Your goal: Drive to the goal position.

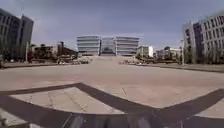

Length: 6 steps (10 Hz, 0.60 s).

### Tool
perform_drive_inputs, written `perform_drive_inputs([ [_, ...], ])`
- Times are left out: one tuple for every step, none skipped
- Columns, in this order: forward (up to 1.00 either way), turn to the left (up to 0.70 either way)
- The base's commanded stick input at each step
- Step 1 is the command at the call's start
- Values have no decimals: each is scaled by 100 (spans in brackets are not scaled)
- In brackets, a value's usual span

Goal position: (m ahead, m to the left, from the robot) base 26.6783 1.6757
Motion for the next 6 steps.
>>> perform_drive_inputs([
  [100, 0],
  [100, 0],
  [100, 0],
  [100, 0],
  [100, 0],
  [100, 0],
])
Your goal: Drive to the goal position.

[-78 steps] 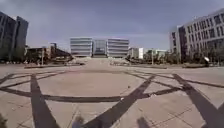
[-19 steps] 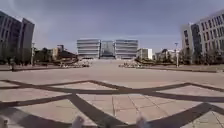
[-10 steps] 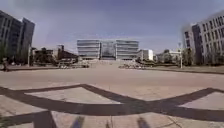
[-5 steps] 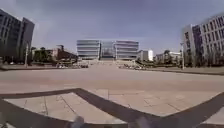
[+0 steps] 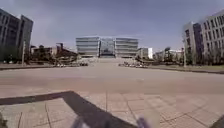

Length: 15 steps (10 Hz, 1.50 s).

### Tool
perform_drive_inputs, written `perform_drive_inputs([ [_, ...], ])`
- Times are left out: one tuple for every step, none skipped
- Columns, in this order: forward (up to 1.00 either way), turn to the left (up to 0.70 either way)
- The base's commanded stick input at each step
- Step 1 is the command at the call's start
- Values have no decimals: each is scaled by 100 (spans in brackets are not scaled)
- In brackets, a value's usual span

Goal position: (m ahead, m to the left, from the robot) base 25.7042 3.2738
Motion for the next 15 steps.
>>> perform_drive_inputs([
  [100, 0],
  [100, 0],
  [100, 0],
  [100, 0],
  [100, 0],
  [100, 0],
  [100, 0],
  [100, 0],
  [100, 0],
  [100, 0],
  [100, 0],
  [100, 0],
  [100, 0],
  [100, 0],
  [100, 0],
])
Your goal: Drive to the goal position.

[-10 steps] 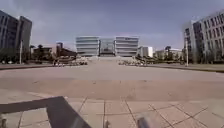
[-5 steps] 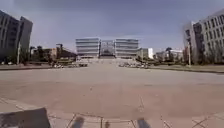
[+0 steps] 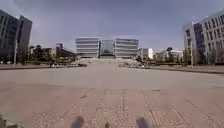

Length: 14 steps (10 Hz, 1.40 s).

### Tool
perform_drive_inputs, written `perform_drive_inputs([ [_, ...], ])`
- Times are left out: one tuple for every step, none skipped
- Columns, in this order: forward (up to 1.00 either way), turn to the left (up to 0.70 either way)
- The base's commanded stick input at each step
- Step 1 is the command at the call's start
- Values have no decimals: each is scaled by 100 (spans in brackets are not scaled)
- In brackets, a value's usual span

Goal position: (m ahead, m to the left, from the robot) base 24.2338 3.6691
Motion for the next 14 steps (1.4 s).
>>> perform_drive_inputs([
  [100, 0],
  [100, 0],
  [100, 0],
  [100, 0],
  [100, 0],
  [100, 0],
  [100, 0],
  [100, 0],
  [100, 0],
  [100, 0],
  [100, 0],
  [100, 0],
  [100, 0],
  [100, 0],
])
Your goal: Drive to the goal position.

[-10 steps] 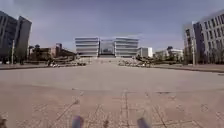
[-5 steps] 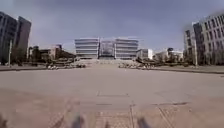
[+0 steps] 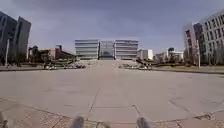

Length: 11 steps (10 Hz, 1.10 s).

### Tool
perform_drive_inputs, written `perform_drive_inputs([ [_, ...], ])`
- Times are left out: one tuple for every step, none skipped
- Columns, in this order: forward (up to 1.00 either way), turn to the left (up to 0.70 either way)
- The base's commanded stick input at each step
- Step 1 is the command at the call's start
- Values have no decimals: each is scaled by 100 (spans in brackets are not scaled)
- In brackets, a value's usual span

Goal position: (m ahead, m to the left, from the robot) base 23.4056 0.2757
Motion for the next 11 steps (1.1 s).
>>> perform_drive_inputs([
  [100, 0],
  [100, 0],
  [100, 0],
  [100, 0],
  [99, 0],
  [99, 0],
  [99, 0],
  [99, 0],
  [99, 0],
  [99, 0],
  [99, 0],
])
